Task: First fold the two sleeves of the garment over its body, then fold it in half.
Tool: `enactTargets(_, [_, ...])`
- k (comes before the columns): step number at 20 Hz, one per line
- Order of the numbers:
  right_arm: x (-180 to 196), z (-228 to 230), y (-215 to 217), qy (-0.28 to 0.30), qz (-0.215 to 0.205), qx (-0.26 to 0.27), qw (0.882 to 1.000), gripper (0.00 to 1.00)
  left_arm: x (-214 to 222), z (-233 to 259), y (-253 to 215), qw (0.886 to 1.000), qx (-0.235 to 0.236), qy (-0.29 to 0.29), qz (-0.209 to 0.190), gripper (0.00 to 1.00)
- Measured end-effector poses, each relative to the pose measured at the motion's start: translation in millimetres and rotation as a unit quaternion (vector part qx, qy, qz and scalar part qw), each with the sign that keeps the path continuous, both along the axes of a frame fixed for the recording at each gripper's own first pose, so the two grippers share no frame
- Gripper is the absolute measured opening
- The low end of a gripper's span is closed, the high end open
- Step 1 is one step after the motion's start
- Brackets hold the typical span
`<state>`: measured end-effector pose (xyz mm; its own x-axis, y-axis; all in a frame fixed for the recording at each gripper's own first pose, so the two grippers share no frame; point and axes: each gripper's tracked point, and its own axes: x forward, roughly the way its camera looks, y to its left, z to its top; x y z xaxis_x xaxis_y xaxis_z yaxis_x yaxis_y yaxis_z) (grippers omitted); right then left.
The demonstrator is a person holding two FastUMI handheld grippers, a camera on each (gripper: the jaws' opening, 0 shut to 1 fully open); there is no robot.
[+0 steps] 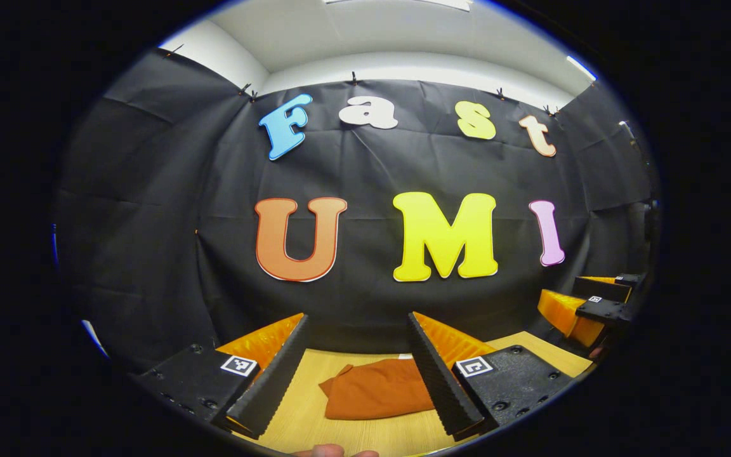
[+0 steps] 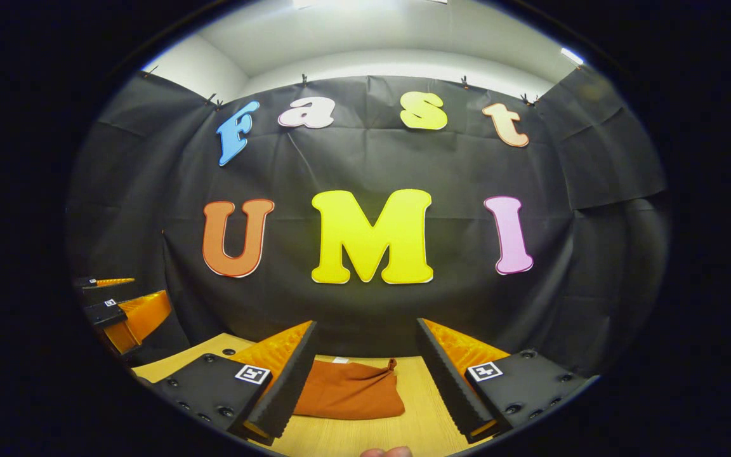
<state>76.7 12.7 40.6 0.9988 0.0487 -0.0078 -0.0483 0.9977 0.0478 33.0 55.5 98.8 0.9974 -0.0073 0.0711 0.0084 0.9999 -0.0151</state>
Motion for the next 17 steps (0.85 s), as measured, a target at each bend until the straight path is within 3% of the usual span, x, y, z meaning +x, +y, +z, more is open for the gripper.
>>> enactTargets(4, [-5,4,1,-0.006,0.003,0.004,1.0,0.93,-1,-3,-5,1.0,0.001,0.005,-0.002,0.98])
enactTargets(7, [-10,13,-4,-0.031,-0.005,0.014,0.999,0.96,1,-5,-13,1.0,0.006,0.009,-0.006,0.97])
enactTargets(8, [-10,13,-5,-0.032,-0.007,0.014,0.999,0.93,1,-4,-16,1.0,0.007,0.009,-0.008,0.98])
enactTargets(9, [-8,12,-3,-0.032,-0.006,0.013,0.999,0.96,1,-3,-18,1.0,0.009,0.008,-0.01,0.98])
enactTargets(13, [-6,7,0,-0.022,0.001,0.016,1.0,0.93,-1,1,-18,1.0,0.012,0.005,-0.007,0.97])
enactTargets(17, [-3,8,5,-0.023,0.009,0.011,1.0,0.96,-3,-4,-12,1.0,0.011,0.011,0.0,0.98])
